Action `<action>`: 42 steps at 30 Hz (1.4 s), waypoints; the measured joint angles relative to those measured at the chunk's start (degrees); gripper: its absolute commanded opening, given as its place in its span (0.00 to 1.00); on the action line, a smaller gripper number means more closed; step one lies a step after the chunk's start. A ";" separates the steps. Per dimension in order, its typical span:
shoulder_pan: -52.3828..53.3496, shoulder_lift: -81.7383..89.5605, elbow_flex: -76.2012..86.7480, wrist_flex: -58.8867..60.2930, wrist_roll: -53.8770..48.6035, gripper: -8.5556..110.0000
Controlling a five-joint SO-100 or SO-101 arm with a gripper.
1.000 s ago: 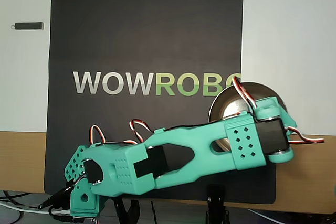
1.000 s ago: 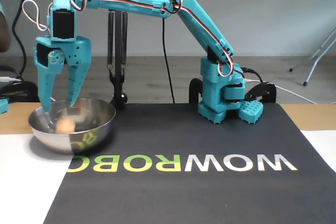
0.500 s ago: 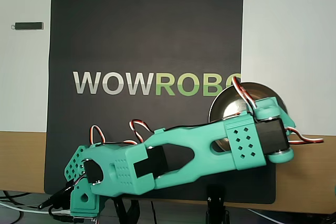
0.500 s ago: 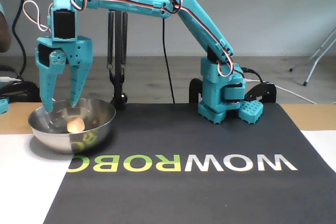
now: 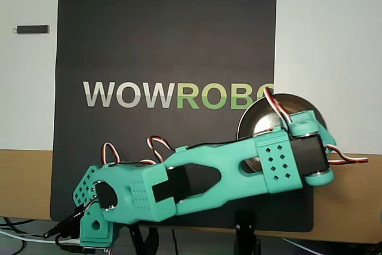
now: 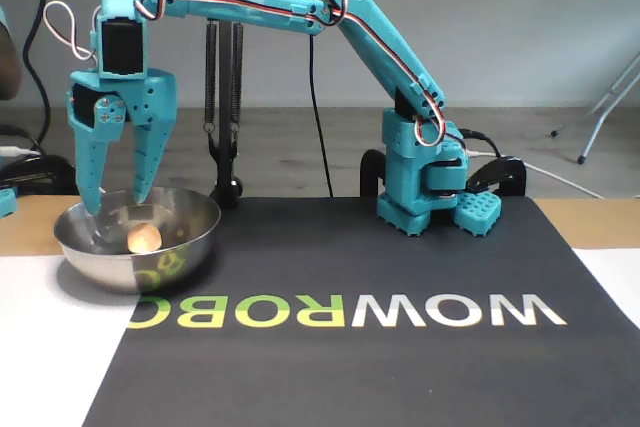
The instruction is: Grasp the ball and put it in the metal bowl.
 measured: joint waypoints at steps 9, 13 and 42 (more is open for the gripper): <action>0.00 0.00 0.00 0.00 0.00 0.08; 0.00 0.00 0.00 0.00 0.00 0.07; -22.85 8.88 0.00 2.90 20.04 0.07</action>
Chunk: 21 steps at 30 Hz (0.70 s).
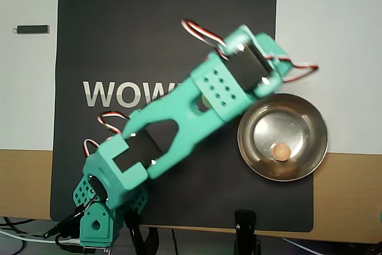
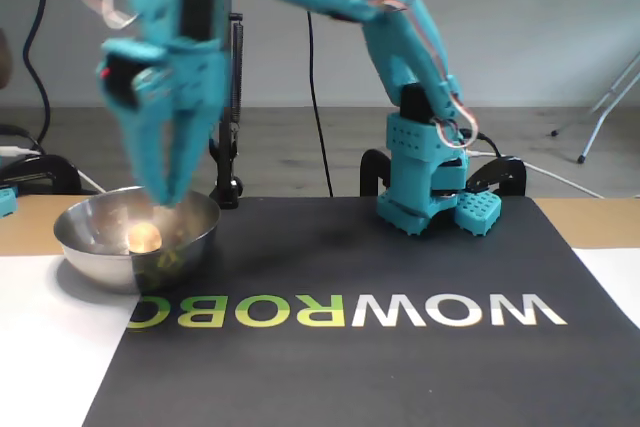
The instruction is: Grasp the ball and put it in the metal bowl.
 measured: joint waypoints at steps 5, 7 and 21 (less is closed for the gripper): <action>-7.12 4.31 4.04 0.00 3.96 0.07; -9.93 6.86 7.38 0.00 4.22 0.07; -29.71 25.75 29.18 -0.18 12.74 0.07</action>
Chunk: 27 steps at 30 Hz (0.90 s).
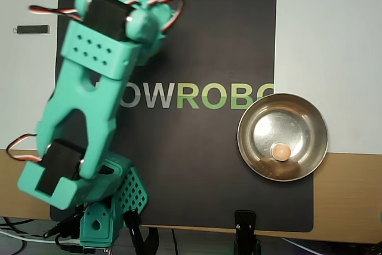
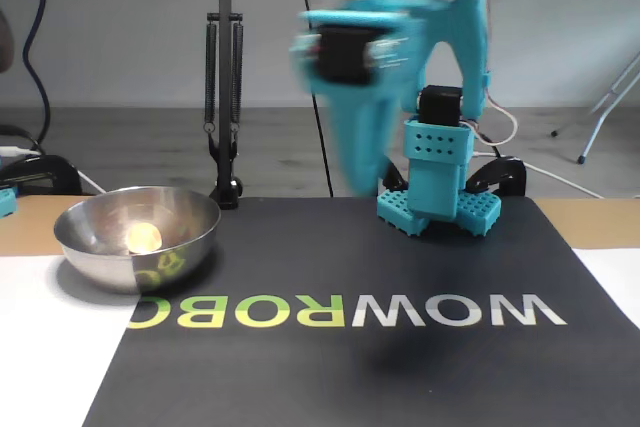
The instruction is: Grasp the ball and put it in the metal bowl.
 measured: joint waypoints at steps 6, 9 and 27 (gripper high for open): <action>-7.38 3.52 4.48 0.00 3.52 0.07; -10.99 4.66 6.42 -0.70 4.75 0.07; -21.71 22.68 38.67 -27.07 8.61 0.07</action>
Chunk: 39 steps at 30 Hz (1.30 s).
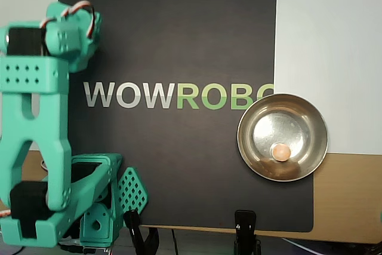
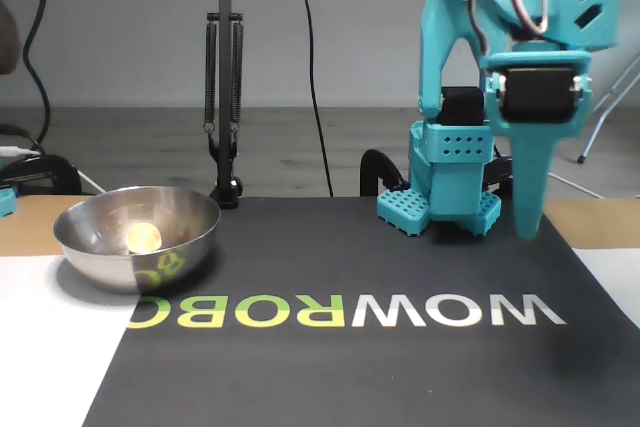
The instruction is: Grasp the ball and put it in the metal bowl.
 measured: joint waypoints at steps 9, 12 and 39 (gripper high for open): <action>0.00 21.01 25.84 -18.02 -0.62 0.07; 0.09 28.21 33.40 -22.76 -3.60 0.07; 0.09 86.48 73.74 -29.36 -13.89 0.07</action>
